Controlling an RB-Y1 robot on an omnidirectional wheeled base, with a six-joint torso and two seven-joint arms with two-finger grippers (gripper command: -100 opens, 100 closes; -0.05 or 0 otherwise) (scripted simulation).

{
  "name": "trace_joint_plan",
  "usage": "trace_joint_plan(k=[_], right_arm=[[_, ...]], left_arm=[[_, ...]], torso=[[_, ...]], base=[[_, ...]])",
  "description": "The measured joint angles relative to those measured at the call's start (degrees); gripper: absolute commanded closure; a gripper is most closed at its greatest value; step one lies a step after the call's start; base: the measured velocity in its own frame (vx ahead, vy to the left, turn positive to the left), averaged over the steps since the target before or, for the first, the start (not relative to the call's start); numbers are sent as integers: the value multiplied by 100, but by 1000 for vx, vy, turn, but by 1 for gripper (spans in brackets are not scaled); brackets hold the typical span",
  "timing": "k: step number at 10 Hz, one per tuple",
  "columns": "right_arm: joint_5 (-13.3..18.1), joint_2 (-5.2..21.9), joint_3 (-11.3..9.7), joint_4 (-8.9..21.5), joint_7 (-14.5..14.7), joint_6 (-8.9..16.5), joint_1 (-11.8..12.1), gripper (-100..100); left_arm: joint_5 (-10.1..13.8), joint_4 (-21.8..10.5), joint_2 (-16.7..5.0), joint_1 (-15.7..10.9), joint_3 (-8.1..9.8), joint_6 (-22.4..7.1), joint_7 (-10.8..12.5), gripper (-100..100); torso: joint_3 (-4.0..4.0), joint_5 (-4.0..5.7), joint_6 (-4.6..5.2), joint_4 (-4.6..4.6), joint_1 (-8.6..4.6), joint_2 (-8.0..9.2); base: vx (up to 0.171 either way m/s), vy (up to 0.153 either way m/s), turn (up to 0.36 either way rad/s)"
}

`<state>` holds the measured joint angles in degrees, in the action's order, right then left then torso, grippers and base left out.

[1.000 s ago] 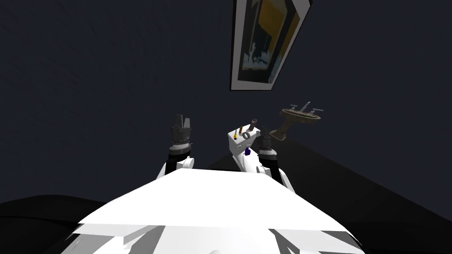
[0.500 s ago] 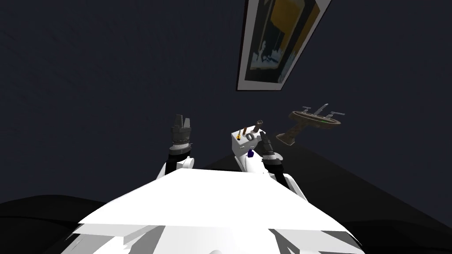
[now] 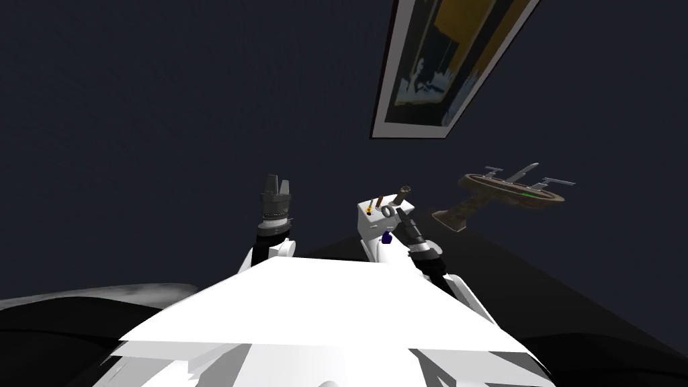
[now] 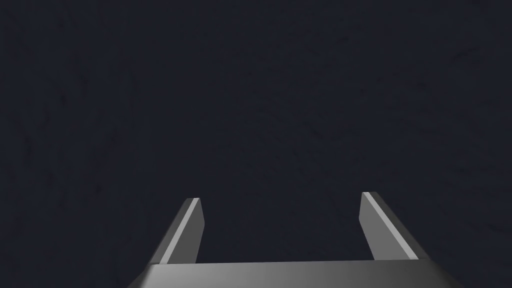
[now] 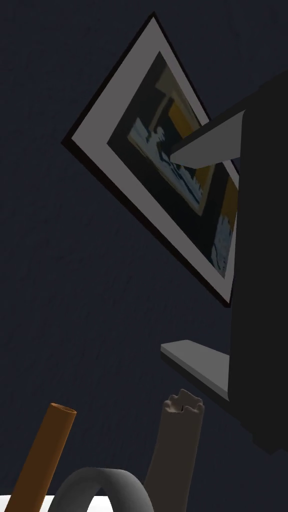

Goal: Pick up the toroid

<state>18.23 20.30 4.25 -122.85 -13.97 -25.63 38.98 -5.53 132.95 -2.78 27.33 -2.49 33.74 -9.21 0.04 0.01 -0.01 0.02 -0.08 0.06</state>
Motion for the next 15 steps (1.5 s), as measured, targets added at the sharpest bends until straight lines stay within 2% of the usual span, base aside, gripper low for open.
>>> trace_joint_plan(k=[7, 8, 9, 10, 11, 12, 13, 15], right_arm=[[732, 739, 371, 288, -900, -224, 503, -100], [860, 920, 470, 280, -1073, -237, 647, -100], [1000, 1117, 606, 461, -1254, -346, 751, -100], [1136, 1204, 615, 475, -1399, -360, 805, -100], [1308, 1352, 678, 435, -1554, -349, 983, -100], [1405, 1442, 706, 500, -1686, -360, 996, -100], [1540, 1623, 817, 566, -1853, -403, 1117, -100], [1785, 1875, 907, 691, -2143, -438, 1231, -100]], left_arm=[[0, 0, 0, 1, 1, 0, 0, 0], [0, 0, 0, 0, 0, 0, 0, 0], [0, 0, 0, 0, 0, 0, 0, 0], [0, 0, 0, 1, 1, 0, 0, 0], [0, 0, 0, 1, 0, 0, 0, 0], [0, 0, 0, 1, 1, 0, 0, 0], [0, 0, 0, 0, 0, 0, 0, 0], [0, 0, 0, 1, 1, 0, 0, 0]], torso=[[-2, 0, 4, 0, 1, -3], [-1, 0, 1, 0, 1, -2], [-1, 1, -1, 0, -3, -2], [-1, 1, 6, 0, -2, -2], [-1, 0, 1, 0, 1, -2], [-2, 1, 5, 0, 0, -4], [-2, 0, 1, 0, 0, -4], [-2, 1, 2, 0, -1, -5]], base=[[-13, -7, 174], [-23, -9, 385], [-17, -18, 102], [-15, -6, 218], [-13, -8, 107], [-17, -2, 258], [-14, -10, 97], [-16, -8, 165]])
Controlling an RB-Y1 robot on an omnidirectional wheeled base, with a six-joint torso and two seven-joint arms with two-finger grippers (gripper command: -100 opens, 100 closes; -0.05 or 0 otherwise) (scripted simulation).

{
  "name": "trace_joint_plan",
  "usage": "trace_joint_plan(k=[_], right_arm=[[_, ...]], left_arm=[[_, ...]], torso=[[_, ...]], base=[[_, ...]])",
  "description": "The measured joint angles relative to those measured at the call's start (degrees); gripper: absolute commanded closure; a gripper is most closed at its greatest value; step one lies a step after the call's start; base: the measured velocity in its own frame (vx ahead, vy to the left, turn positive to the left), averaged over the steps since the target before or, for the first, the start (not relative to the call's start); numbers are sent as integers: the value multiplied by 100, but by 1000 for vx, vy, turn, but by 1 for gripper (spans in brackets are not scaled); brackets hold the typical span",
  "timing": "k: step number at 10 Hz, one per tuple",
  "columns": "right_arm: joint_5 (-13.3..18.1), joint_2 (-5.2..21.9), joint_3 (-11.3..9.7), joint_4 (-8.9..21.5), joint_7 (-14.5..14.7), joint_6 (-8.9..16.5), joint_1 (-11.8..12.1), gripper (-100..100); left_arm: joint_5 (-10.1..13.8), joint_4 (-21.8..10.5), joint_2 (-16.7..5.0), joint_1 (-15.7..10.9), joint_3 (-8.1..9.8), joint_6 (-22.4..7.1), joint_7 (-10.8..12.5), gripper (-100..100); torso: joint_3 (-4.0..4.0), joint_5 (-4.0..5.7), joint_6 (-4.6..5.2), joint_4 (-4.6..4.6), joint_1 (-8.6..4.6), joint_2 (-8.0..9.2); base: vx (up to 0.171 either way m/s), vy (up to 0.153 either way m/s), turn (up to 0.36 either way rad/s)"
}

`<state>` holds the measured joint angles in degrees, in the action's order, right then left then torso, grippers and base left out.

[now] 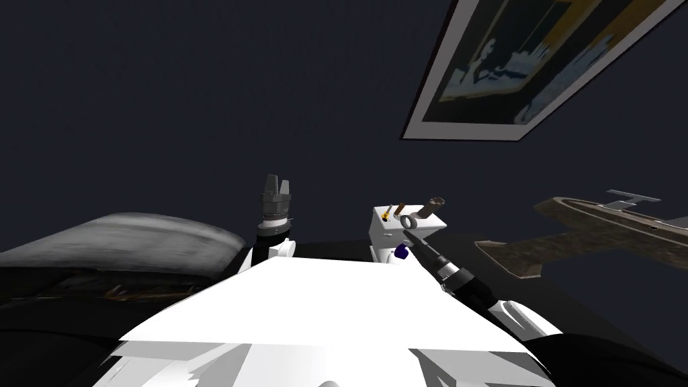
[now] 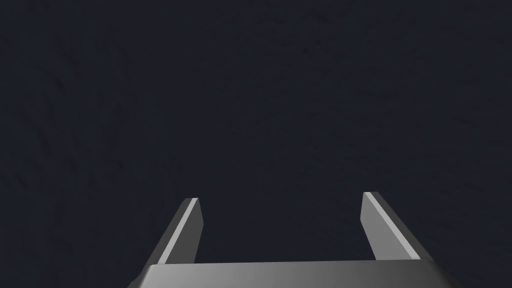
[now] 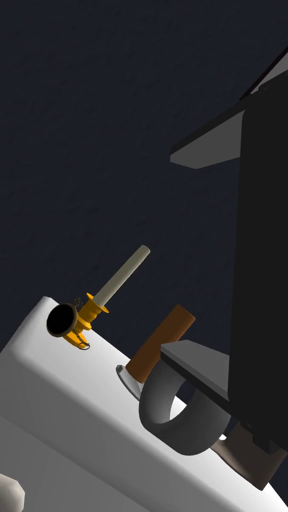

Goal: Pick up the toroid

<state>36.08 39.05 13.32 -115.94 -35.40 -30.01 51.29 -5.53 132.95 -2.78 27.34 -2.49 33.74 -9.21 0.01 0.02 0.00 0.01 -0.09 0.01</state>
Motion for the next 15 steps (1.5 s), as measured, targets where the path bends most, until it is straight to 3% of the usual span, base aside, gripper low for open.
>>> trace_joint_plan(k=[4, 7, 10, 15], right_arm=[[452, 462, 284, 153, -550, -107, 418, -100], [779, 815, 389, 421, -952, -172, 520, -100], [1133, 1192, 644, 593, -1361, -261, 858, -100], [1664, 1843, 878, 960, -2106, -306, 1128, -100]], left_arm=[[0, 0, 0, 0, 0, 0, 0, 0], [0, 0, 0, 1, 1, 0, 0, 0], [0, 0, 0, 0, 0, 0, 0, 0], [0, 0, 0, 1, 1, 0, 0, 0]], torso=[[0, 0, 1, 0, -1, 0], [-1, 1, 4, 0, 1, -3], [-1, 0, 1, 0, 2, -2], [-2, 1, 7, 0, 2, -4]], base=[[-16, -9, 177], [-16, -3, 187], [-17, -6, 166], [-17, -3, 173]])
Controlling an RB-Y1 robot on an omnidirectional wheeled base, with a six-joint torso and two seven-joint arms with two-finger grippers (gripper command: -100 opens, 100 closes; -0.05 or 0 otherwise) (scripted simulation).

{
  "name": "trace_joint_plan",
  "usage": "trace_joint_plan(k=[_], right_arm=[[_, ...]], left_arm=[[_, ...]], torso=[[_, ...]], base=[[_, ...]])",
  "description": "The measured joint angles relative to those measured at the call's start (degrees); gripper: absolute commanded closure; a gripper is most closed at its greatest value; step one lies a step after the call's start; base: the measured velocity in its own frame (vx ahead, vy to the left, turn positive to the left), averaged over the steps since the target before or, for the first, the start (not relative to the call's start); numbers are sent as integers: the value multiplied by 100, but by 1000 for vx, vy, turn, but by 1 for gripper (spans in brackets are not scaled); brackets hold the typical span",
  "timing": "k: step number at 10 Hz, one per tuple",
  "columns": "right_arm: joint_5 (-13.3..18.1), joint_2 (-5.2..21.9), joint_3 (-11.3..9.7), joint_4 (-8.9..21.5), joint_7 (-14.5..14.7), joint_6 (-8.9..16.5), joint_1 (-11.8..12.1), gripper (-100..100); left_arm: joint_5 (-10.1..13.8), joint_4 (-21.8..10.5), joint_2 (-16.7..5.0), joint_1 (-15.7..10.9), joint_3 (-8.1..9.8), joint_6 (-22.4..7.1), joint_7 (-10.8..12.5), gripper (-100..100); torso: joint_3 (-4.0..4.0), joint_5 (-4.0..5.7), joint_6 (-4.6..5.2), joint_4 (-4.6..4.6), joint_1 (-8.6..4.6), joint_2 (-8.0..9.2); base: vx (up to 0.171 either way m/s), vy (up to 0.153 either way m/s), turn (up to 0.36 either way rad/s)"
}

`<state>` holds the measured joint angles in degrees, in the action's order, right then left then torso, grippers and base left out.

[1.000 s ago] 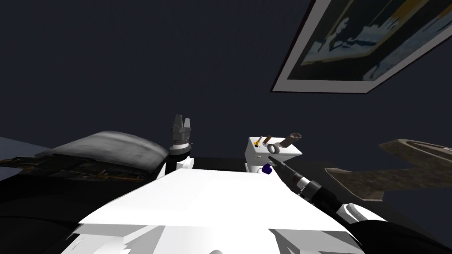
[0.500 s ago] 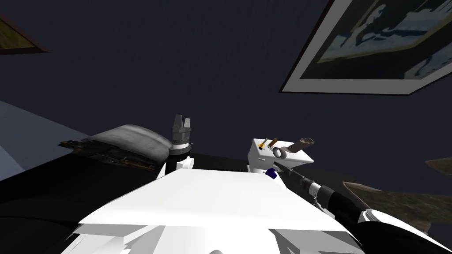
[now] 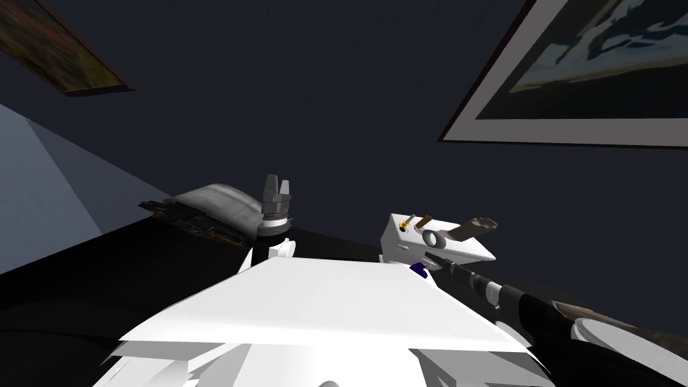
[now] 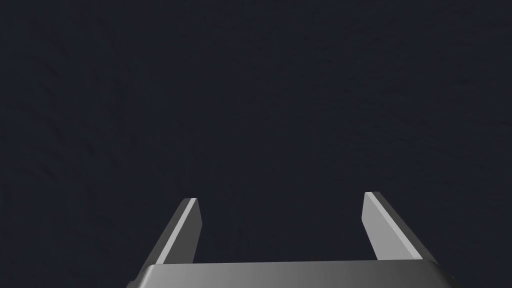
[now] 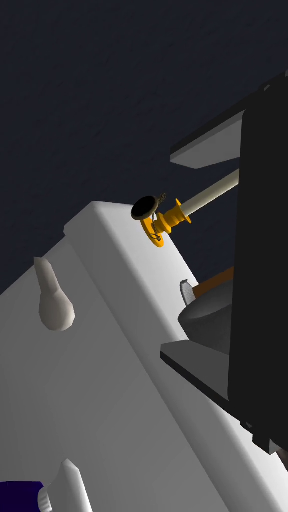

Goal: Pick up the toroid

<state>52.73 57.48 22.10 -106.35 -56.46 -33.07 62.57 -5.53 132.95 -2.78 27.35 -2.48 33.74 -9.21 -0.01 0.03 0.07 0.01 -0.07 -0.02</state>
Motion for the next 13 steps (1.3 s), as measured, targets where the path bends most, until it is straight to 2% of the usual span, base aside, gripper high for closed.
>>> trace_joint_plan(k=[4, 6, 8, 11, 13], right_arm=[[500, 611, 345, 449, -595, -172, 350, -100], [736, 816, 384, 553, -870, -150, 464, -100], [890, 1005, 559, 701, -1073, -235, 628, -100], [1153, 1304, 654, 846, -1423, -244, 767, -100], [1436, 1581, 836, 901, -1779, -230, 1028, -100]], left_arm=[[0, 0, 0, -1, 0, 0, 0, 0], [0, 0, 0, -1, 0, 0, 0, 0], [0, 0, 0, 0, 0, 0, 0, 0], [0, 0, 0, 0, 0, 0, 0, 0], [0, 0, 0, 0, 0, 0, 0, 0]], torso=[[-1, -1, -5, -1, 1, -1], [-1, 0, -4, -1, 3, -2], [-2, -1, -3, -1, 3, -2], [-1, 0, 2, 0, 3, -3], [-2, -1, -2, -1, 5, -4]], base=[[-18, -1, 192], [-13, 3, 153], [-12, 3, 141], [-11, 4, 142], [-13, 6, 164]])
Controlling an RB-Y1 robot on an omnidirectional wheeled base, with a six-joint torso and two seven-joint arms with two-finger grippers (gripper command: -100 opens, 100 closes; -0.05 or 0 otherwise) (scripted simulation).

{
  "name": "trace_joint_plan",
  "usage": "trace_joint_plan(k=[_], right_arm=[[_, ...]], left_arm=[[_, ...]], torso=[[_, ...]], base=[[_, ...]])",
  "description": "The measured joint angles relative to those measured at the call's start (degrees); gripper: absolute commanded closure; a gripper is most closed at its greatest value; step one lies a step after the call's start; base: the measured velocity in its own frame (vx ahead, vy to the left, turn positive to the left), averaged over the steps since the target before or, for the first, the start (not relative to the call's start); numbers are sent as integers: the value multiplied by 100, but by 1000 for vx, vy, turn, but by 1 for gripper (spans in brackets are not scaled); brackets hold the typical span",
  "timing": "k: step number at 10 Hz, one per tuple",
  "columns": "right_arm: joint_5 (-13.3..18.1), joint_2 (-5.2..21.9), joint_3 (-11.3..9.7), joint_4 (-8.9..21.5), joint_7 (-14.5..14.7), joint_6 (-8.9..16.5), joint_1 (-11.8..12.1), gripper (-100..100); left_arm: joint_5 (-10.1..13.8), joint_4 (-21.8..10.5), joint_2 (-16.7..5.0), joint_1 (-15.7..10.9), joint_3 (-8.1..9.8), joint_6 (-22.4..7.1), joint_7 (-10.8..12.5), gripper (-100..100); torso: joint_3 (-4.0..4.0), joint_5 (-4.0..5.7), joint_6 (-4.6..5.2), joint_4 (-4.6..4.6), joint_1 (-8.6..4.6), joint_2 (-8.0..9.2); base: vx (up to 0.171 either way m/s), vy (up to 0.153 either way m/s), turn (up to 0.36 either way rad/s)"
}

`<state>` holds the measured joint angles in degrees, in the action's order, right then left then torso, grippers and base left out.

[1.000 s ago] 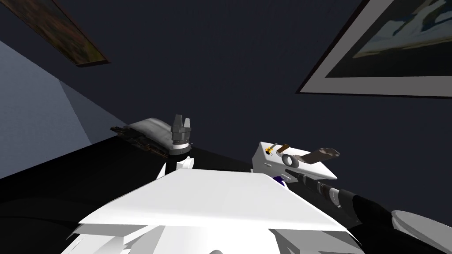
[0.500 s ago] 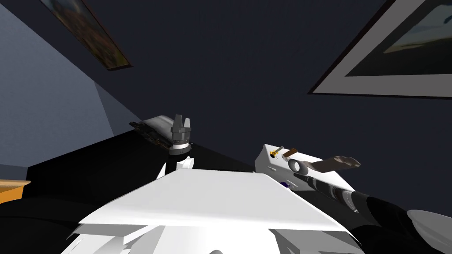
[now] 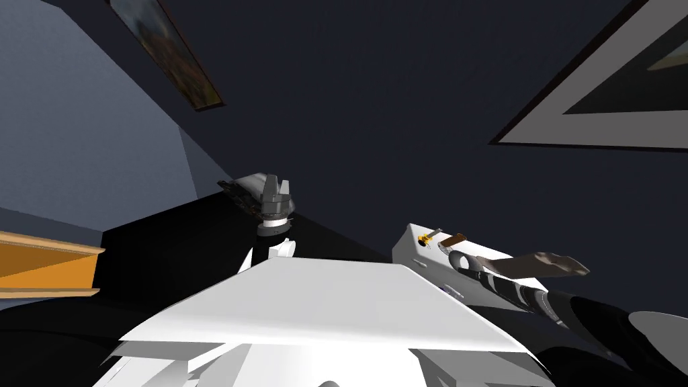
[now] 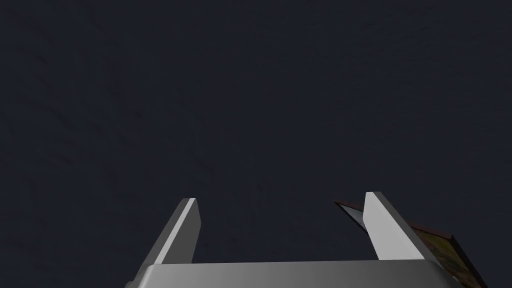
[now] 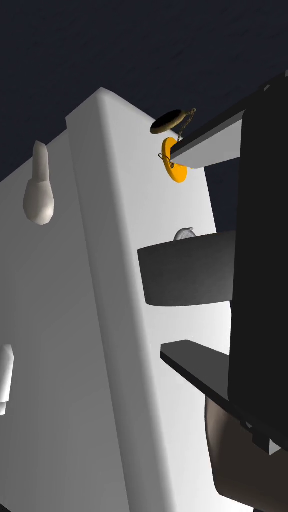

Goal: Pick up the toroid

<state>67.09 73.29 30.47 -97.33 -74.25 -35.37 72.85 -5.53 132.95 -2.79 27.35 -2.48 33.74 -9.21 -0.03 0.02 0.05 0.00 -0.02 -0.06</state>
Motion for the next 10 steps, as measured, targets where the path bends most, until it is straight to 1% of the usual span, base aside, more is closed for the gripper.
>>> trace_joint_plan(k=[1, 2, 4, 6, 7, 8, 9, 10], right_arm=[[50, 81, 22, 95, -84, -28, -3, -100], [136, 201, 100, 172, -189, -71, 69, -100], [379, 495, 176, 340, -489, -90, 179, -100], [551, 734, 278, 501, -699, -150, 279, -100], [628, 829, 303, 536, -789, -157, 323, -100], [637, 839, 306, 538, -811, -155, 326, 0], [636, 838, 305, 538, -809, -155, 325, -100], [604, 775, 215, 620, -768, -130, 281, -100]], left_arm=[[0, 0, 0, 1, 0, 0, 0, 0], [0, 0, 0, 0, 0, 0, 0, 0], [0, 0, 0, 0, 0, 0, 0, 0], [0, 0, 0, 1, 0, 0, 0, 0], [0, 0, 0, 1, 0, 0, 0, 0], [0, 0, 0, 1, 1, 0, 0, 0], [0, 0, 0, 1, 1, 0, 0, 0], [0, 0, 0, 0, 0, 0, 0, 0]], torso=[[1, 1, 5, 1, -1, 0], [-1, 0, 0, 0, 0, -2], [-1, 1, 2, 0, 0, -2], [-1, 1, 4, 0, 0, -2], [-1, 1, 5, 0, 1, -2], [0, 1, 8, 1, -1, -1], [1, 2, 8, 1, -2, 0], [3, 2, 3, 1, -1, 4]], base=[[-8, 10, 189], [-10, 8, 197], [-10, 7, 165], [-6, 8, 115], [0, 2, 17], [0, 0, 0], [-18, 8, 202], [-39, 8, 274]])
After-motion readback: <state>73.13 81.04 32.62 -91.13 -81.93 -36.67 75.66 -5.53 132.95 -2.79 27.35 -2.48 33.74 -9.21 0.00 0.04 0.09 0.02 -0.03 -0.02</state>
